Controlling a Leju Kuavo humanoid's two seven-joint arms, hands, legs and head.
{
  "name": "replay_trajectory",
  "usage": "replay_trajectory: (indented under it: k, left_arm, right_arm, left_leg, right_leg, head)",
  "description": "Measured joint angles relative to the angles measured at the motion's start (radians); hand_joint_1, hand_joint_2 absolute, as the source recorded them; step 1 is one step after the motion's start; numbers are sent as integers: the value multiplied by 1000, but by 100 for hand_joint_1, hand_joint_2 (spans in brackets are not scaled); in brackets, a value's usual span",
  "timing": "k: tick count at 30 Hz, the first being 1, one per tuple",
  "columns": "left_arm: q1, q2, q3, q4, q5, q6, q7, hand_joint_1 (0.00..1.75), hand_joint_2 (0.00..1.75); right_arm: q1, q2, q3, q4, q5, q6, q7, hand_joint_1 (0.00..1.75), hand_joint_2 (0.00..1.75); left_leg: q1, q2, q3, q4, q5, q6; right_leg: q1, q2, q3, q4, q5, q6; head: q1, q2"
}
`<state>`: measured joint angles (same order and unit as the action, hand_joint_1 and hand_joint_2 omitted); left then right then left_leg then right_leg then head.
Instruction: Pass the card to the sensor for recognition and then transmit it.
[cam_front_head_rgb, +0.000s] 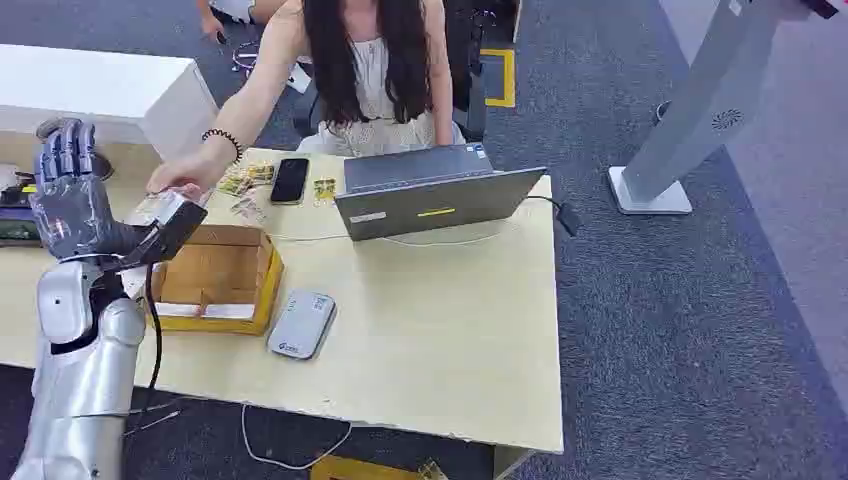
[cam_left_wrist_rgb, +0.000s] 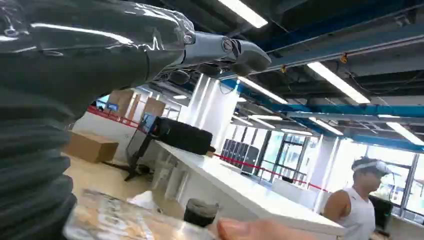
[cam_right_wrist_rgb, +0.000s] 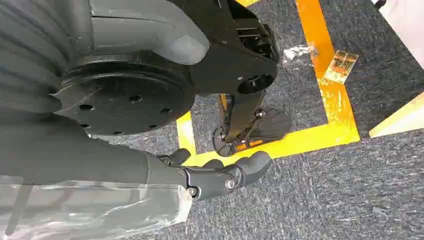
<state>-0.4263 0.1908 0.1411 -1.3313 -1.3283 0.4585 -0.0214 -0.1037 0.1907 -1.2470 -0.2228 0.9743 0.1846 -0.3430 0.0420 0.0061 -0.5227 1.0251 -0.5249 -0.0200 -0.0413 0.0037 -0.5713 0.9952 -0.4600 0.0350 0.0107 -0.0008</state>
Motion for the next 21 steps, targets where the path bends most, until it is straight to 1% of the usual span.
replay_trajectory:
  k: [6,15,16,21]
  left_arm:
    - [-15,26,-38,45,-21,3,22,0,175]
    - [-14,37,-55,75,-29,5,31,0,175]
    - [-13,37,-56,76,-29,5,32,175,175]
    - [-5,37,-57,77,-27,2,32,175,175]
  right_arm:
    - [0,0,5,0,1,0,2,0,175]
    - [0,0,18,1,11,0,4,0,175]
    - [0,0,19,1,13,0,4,0,175]
    - [0,0,23,1,13,0,4,0,175]
  left_leg:
    - [0,0,-2,0,0,0]
    - [0,0,-2,0,0,0]
    - [0,0,-2,0,0,0]
    - [0,0,-2,0,0,0]
  right_leg:
    - [0,0,-2,0,0,0]
    - [0,0,-2,0,0,0]
    - [0,0,-2,0,0,0]
    - [0,0,-2,0,0,0]
  head:
    - [0,0]
    - [0,0]
    - [0,0]
    - [0,0]
